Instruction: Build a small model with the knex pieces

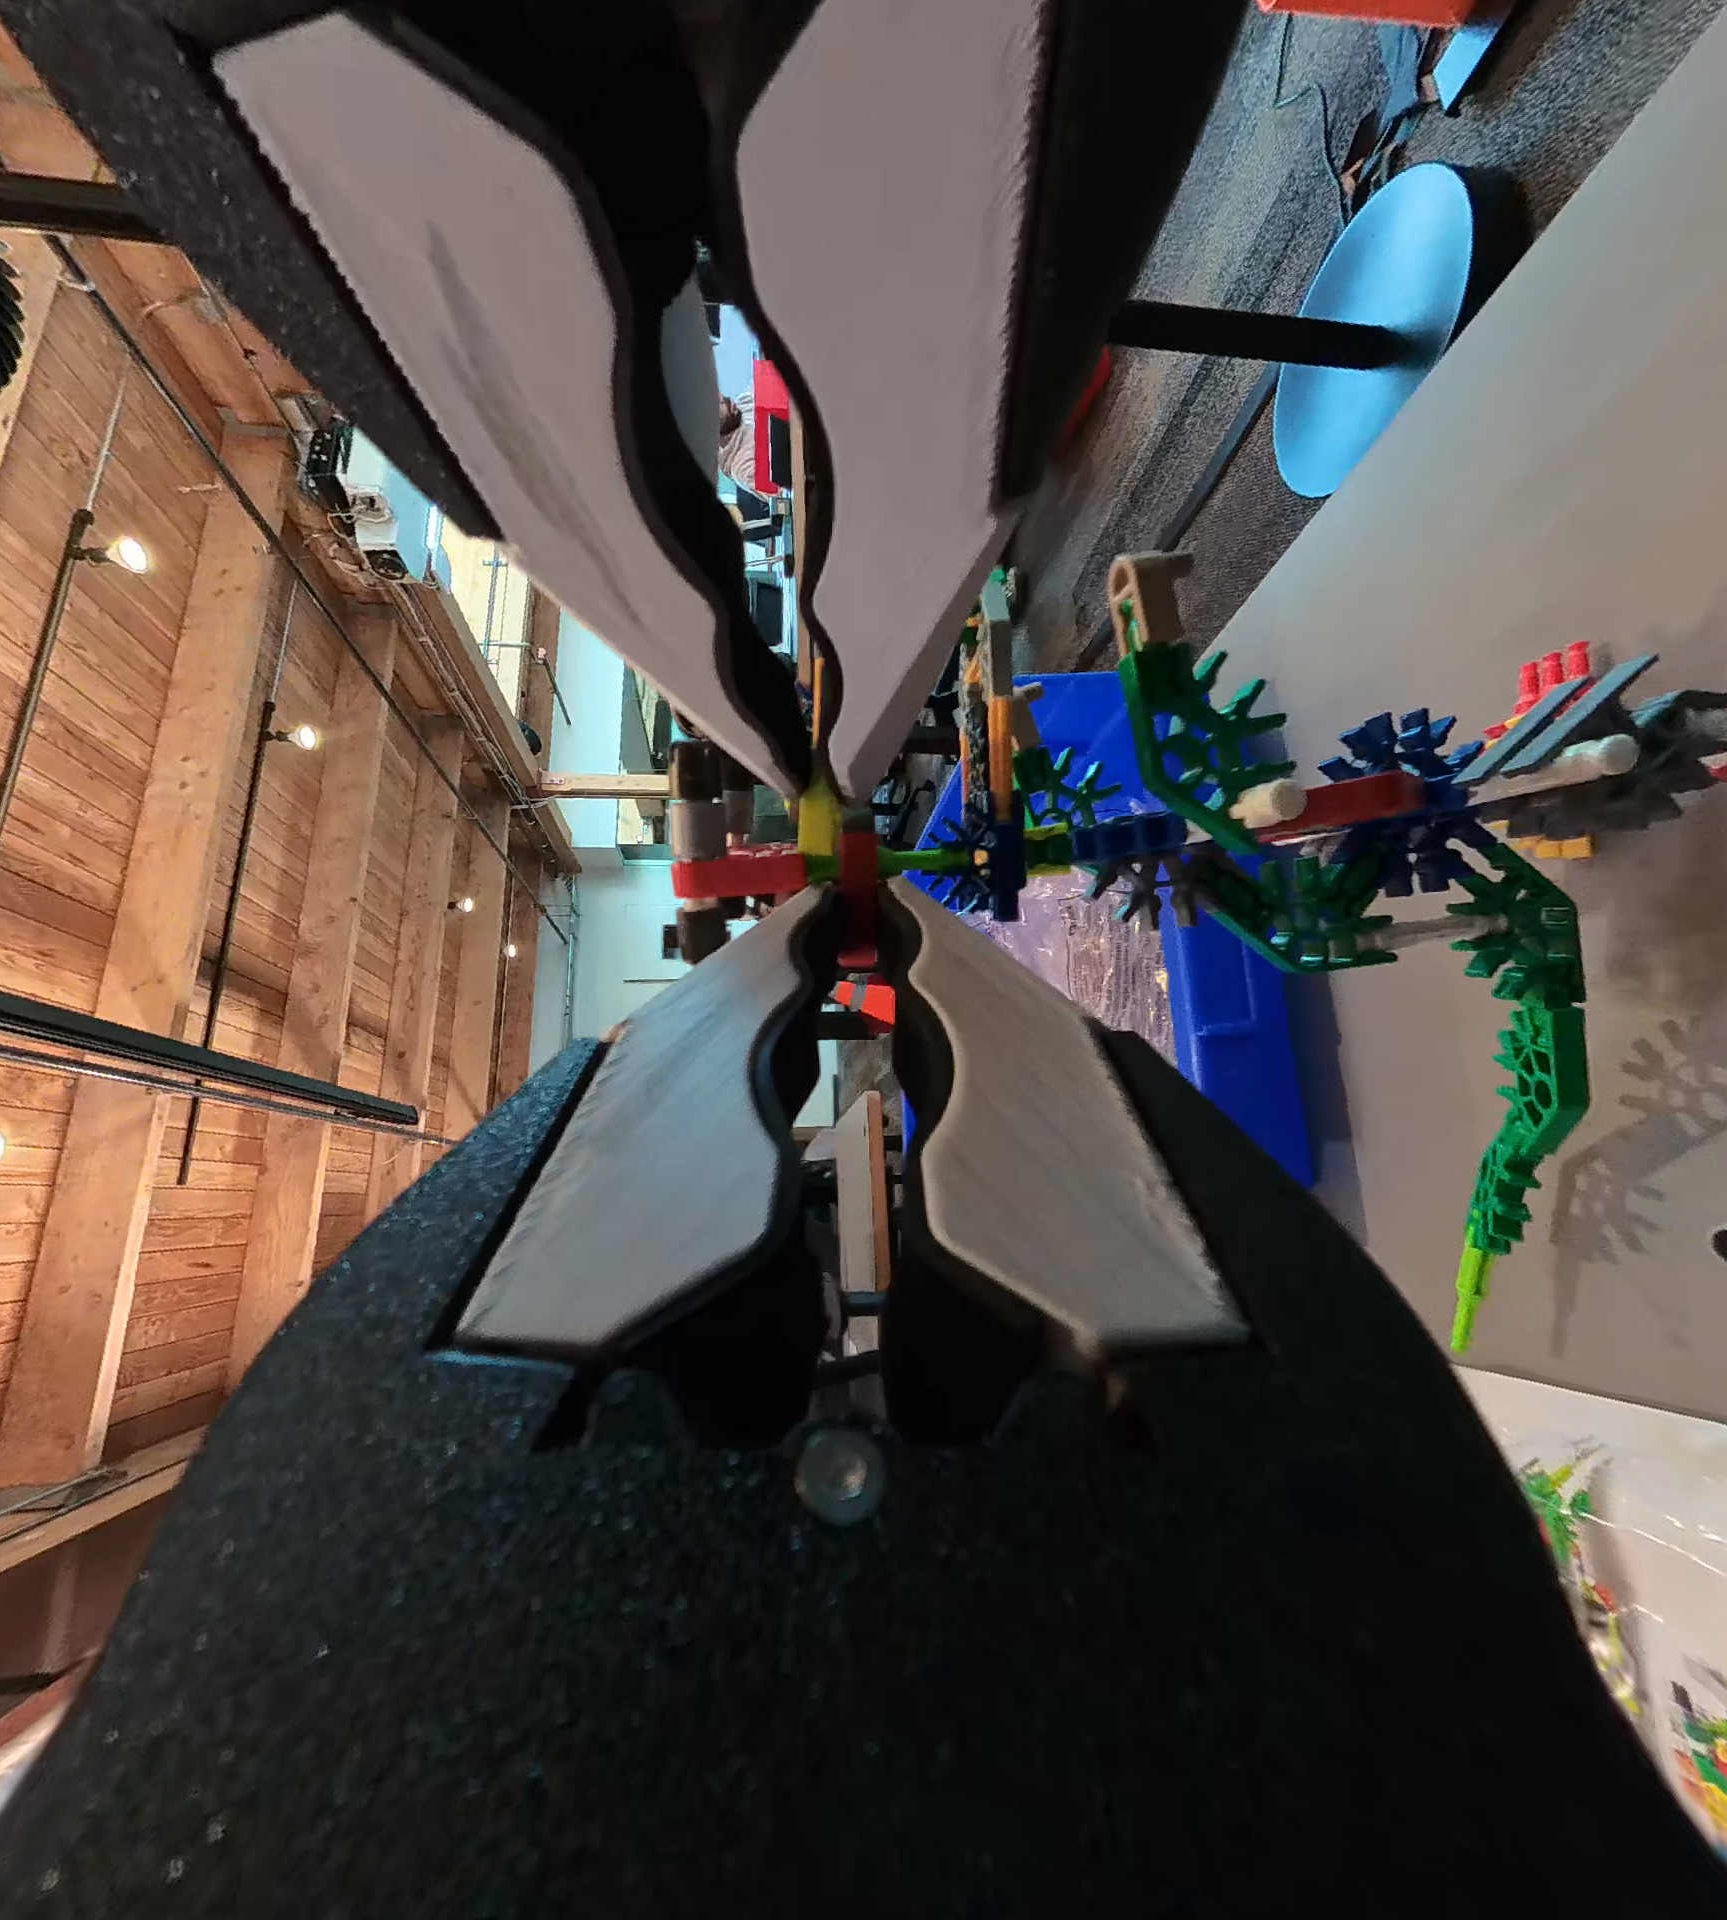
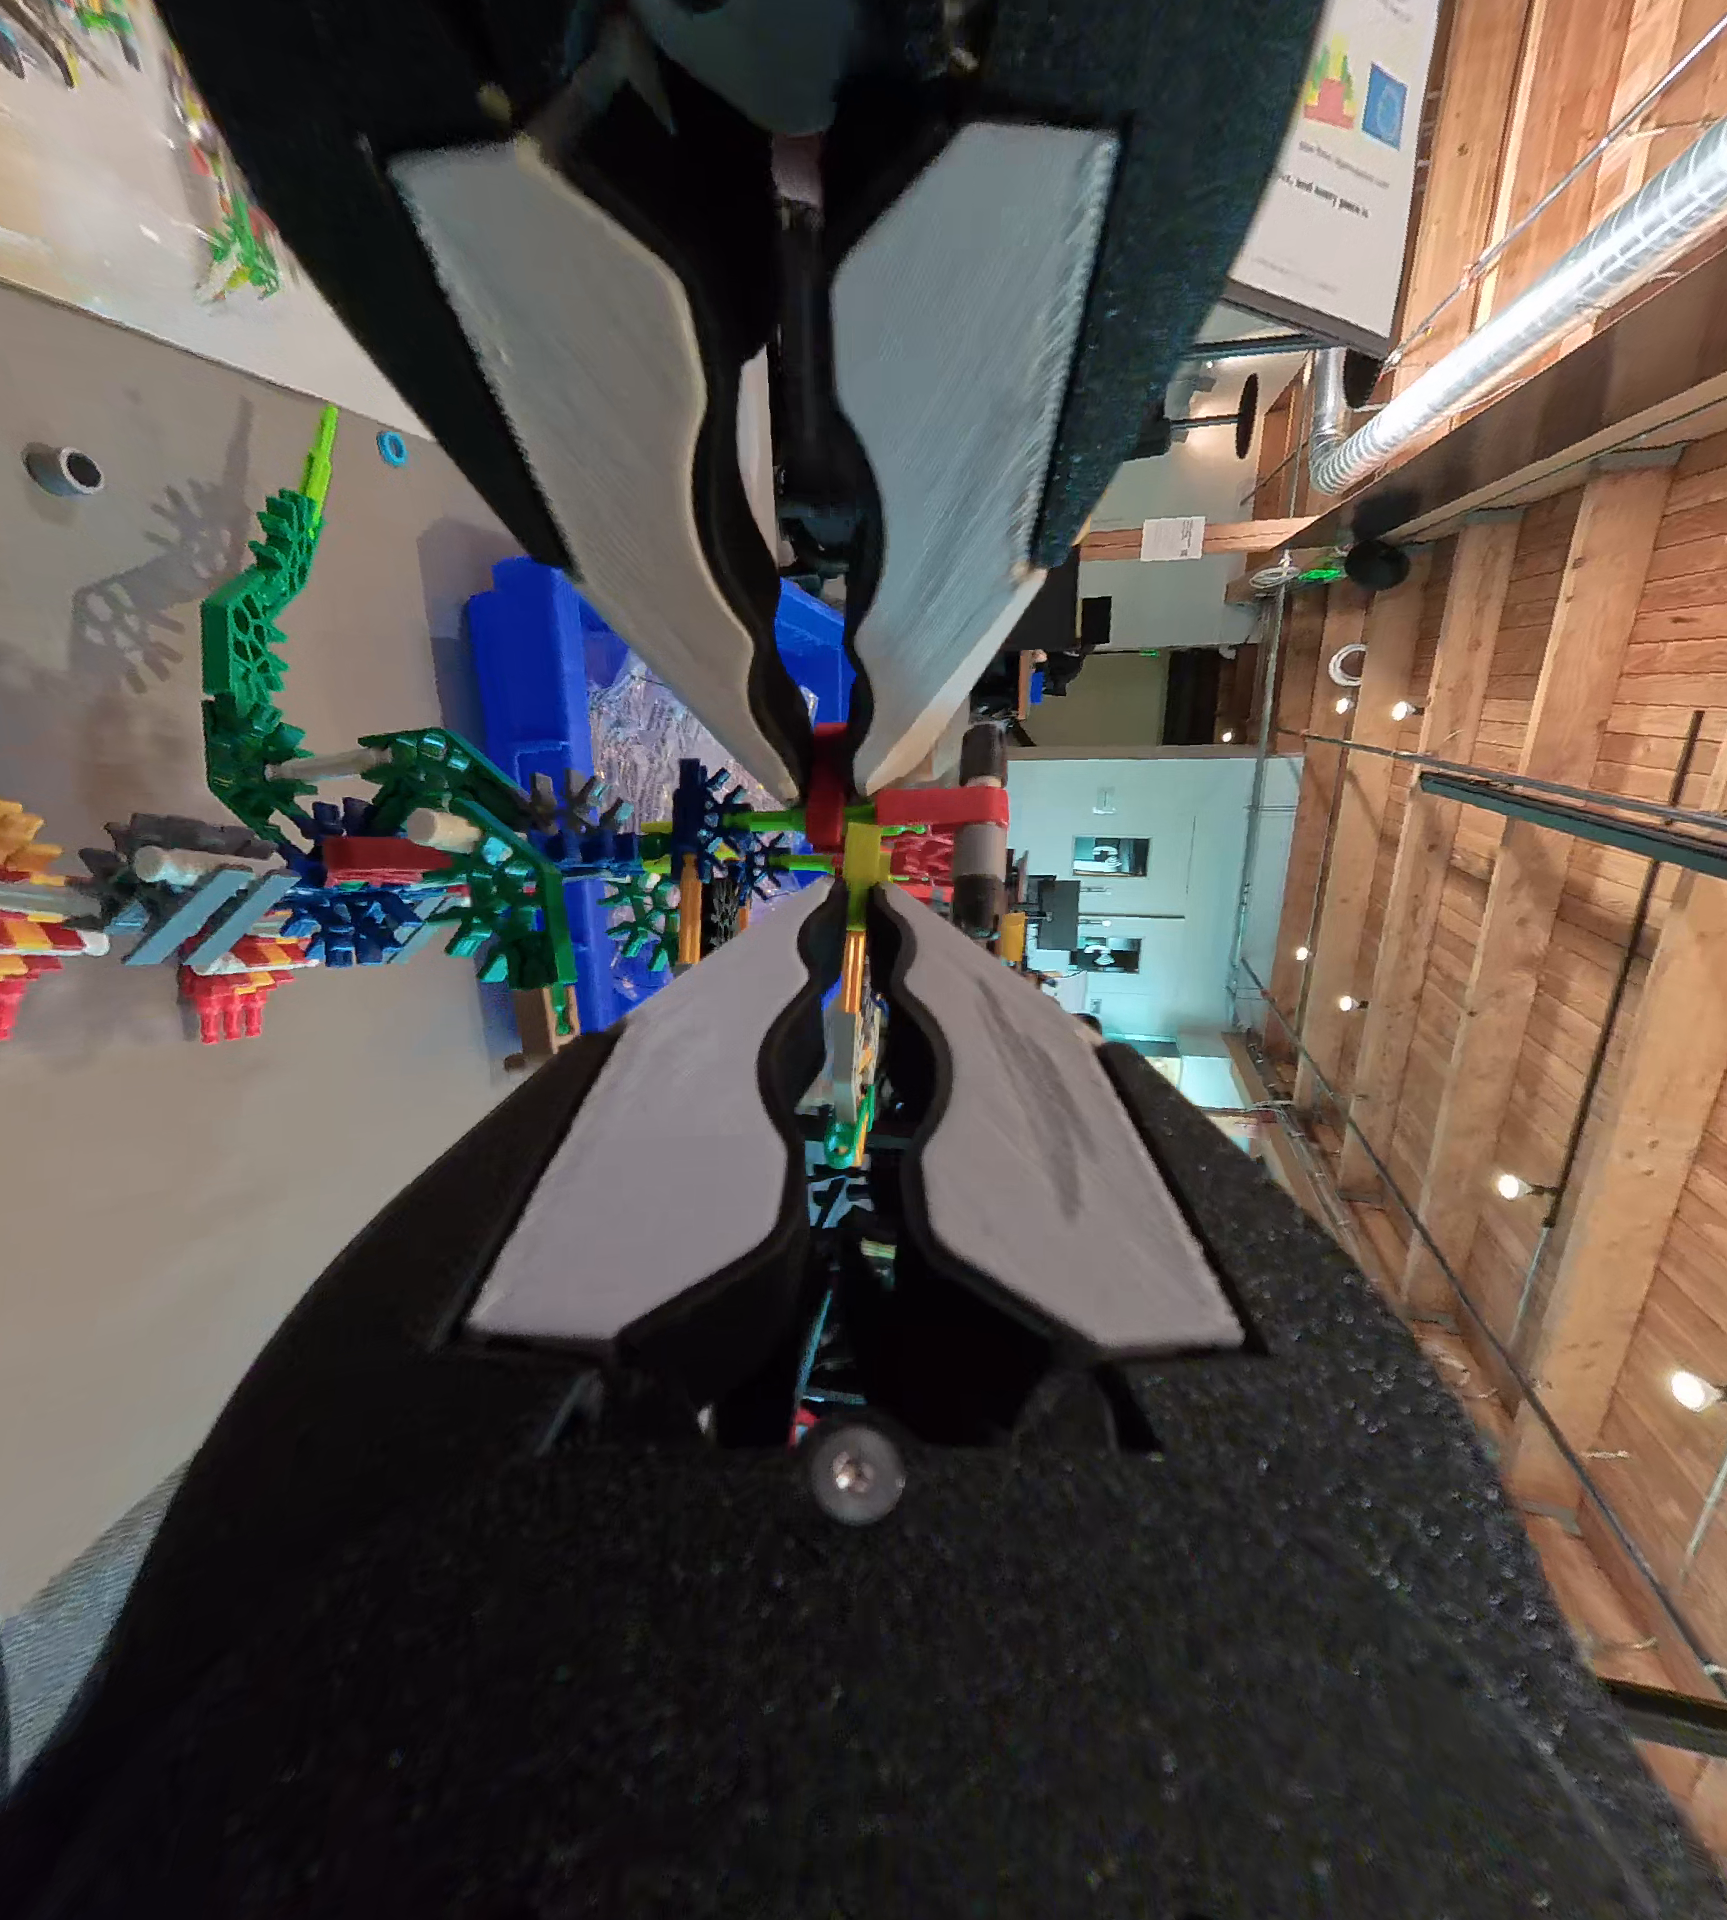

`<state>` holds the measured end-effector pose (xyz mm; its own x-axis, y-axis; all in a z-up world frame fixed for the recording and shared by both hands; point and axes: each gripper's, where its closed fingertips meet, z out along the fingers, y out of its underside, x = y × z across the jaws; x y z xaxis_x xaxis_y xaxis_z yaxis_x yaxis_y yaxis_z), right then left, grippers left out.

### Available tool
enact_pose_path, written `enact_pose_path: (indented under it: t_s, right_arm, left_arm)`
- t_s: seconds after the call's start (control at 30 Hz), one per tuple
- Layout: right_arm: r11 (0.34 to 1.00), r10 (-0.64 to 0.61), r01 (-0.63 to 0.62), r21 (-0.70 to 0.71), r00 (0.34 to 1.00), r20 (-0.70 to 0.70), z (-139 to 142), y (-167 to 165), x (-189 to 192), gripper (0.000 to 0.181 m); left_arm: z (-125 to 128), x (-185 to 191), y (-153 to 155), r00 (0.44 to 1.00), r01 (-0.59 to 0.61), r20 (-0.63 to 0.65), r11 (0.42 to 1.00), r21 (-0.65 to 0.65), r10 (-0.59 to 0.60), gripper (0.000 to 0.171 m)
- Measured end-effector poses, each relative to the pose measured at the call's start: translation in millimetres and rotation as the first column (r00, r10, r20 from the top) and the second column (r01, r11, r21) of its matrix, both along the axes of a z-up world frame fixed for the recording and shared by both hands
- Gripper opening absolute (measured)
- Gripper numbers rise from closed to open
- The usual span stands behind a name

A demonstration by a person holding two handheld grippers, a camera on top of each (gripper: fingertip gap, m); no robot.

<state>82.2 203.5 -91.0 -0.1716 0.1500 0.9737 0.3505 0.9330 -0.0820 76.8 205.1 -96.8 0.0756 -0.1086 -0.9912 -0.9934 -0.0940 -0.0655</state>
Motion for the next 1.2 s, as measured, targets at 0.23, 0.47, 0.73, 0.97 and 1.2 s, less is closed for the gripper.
enact_pose_path:
  t_s: [0.23,0.47,0.73,0.97,1.2]
  right_arm:
    - [0.998,0.016,-0.016,0.056,1.0,0.005,1,-1,0,0.0]
    - [0.998,0.036,-0.036,0.05,0.999,0.0,0,-5,0,0.0]
    - [0.998,0.055,-0.055,0.037,0.998,0.004,-2,-10,-1,0.0]
    - [0.999,0.043,-0.043,-0.008,0.999,-0.025,1,-9,0,0.0]
    - [0.993,0.085,-0.088,-0.077,0.996,-0.039,1,-19,8,0.006]
  left_arm:
    - [0,0,0,1.0,0.002,0.015,1.0,-0.022,-0.002,0.0]
    - [-1,5,-2,1.0,0.012,-0.001,0.999,-0.046,-0.012,0.0]
    - [-3,6,-4,0.999,0.021,-0.023,0.997,-0.071,-0.023,0.0]
    - [-3,1,-6,0.999,0.032,0.045,0.995,-0.093,-0.028,0.003]
    - [0,5,-11,0.998,0.052,0.037,0.998,-0.041,-0.05,0.005]
